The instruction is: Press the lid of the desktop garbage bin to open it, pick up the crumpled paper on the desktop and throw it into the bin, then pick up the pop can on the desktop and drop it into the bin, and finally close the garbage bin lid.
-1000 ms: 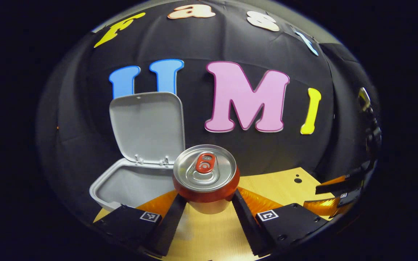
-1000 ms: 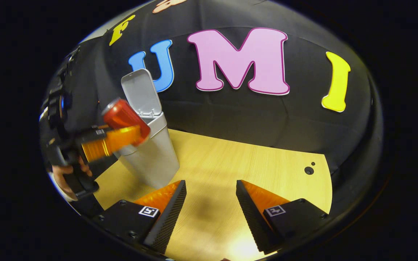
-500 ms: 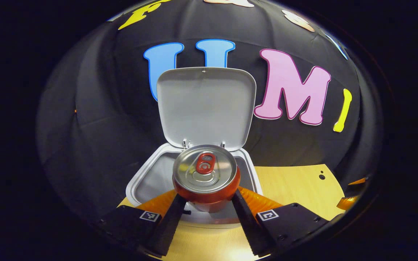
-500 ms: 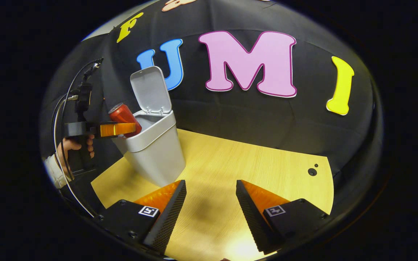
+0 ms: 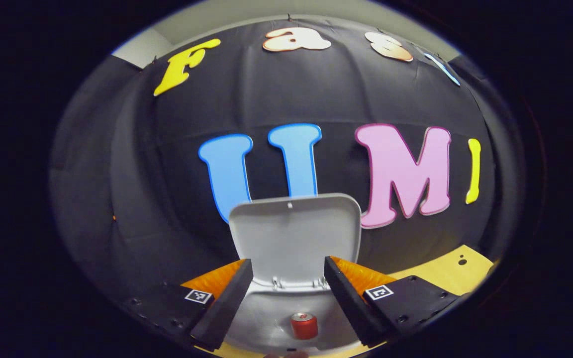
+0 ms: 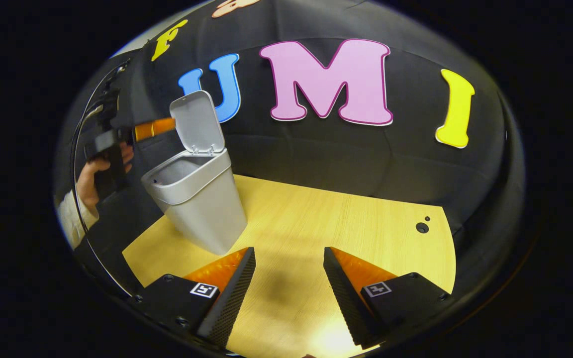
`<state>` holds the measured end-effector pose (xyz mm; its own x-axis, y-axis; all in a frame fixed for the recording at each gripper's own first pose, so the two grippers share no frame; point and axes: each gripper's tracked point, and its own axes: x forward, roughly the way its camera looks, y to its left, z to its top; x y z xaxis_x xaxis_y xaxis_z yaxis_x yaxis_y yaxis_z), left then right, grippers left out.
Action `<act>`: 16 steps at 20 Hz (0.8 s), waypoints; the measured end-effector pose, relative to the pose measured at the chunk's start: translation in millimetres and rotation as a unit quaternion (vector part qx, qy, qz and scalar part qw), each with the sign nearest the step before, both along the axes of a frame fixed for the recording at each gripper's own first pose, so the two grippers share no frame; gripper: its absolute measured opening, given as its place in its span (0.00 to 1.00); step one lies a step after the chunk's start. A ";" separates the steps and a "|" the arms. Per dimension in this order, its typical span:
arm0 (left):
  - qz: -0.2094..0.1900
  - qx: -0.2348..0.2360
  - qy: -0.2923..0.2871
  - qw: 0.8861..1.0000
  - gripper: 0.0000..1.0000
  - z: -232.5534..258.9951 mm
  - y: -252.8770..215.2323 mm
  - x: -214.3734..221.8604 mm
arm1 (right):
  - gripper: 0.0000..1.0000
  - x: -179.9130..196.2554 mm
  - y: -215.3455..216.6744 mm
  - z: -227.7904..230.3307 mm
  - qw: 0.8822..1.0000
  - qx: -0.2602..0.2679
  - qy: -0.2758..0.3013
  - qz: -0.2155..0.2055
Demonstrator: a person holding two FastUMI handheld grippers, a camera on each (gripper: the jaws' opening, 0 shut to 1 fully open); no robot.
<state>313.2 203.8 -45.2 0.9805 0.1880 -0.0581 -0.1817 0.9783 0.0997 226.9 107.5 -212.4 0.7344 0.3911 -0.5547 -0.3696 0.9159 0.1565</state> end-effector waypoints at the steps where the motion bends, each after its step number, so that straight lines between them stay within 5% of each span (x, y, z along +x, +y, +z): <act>1: 0.011 -0.020 -0.026 0.999 0.95 22.1 10.5 10.3 | 0.90 1.0 -3.8 -0.3 1.000 0.000 -0.001 -0.003; 6: 0.016 -0.045 -0.097 0.994 0.94 82.8 33.0 53.7 | 0.90 0.9 -20.6 -4.4 1.000 0.008 0.003 -0.022; 16: -0.035 0.008 0.013 0.999 0.96 35.9 -2.1 102.5 | 0.93 3.8 -41.6 -7.0 0.999 0.010 0.007 -0.043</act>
<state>415.8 201.7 -9.3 0.9894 0.1208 -0.0811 -0.1106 0.9866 0.1202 230.7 65.9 -219.4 0.7581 0.3383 -0.5575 -0.2873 0.9407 0.1802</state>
